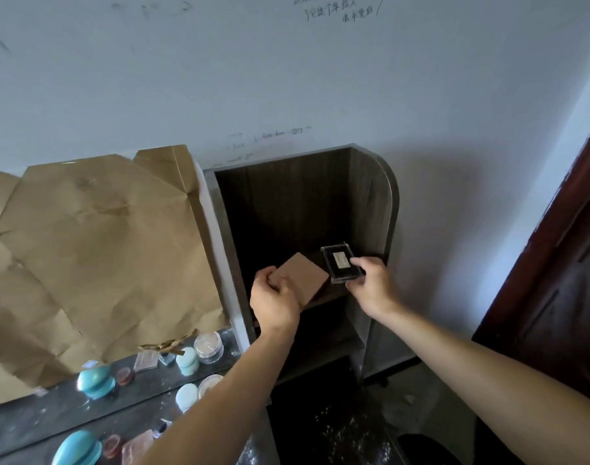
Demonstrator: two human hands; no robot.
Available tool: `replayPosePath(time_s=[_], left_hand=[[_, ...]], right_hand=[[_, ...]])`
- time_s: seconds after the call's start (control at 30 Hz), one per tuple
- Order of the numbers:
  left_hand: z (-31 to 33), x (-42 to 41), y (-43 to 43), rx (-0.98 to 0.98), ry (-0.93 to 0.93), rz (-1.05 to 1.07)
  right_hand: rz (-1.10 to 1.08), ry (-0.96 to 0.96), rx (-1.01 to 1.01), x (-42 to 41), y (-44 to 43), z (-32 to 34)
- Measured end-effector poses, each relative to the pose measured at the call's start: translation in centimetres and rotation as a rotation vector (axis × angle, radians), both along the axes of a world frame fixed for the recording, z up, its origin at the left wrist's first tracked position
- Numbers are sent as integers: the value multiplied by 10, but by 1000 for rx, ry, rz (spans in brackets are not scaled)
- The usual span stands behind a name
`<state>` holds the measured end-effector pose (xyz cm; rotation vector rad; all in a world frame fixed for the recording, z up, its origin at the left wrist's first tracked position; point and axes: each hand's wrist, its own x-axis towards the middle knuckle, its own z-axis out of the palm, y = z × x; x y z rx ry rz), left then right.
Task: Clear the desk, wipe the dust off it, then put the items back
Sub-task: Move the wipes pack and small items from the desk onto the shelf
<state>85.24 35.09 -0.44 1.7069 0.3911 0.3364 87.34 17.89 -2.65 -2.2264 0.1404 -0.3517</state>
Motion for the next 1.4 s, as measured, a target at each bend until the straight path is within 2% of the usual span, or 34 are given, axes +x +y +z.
replayPosePath(time_s=[0.1, 0.2, 0.3, 0.43, 0.53, 0.77, 0.9, 1.07, 1.13, 1.27, 1.4], left_hand=[[4, 3, -11, -36, 18, 116], [0, 4, -19, 91, 66, 76], [-6, 3, -24, 291, 97, -56], [-9, -3, -31, 710, 152, -125], [-13, -1, -39, 796, 100, -131], [-17, 21, -56, 958, 76, -70], [-17, 18, -54, 944, 72, -98], [-30, -31, -27, 862, -233, -33], [-42, -61, -2, 857, -266, -42], [-75, -120, 76, 863, -41, -45], [-97, -180, 164, 955, 240, -27]], right_hand=[[134, -177, -360, 1, -14, 3], [282, -184, -642, 5, -23, 5], [376, -159, -774, 7, -27, 2], [385, -103, -899, 7, -30, 5], [348, -61, -955, 13, -35, 12], [408, -17, -986, 17, -42, 7], [404, -5, -914, 13, -42, 7], [389, -474, -674, -17, -31, -2], [440, -517, -594, -33, -12, -11], [552, -423, -559, -67, 48, -38], [648, -265, -572, -105, 126, -66]])
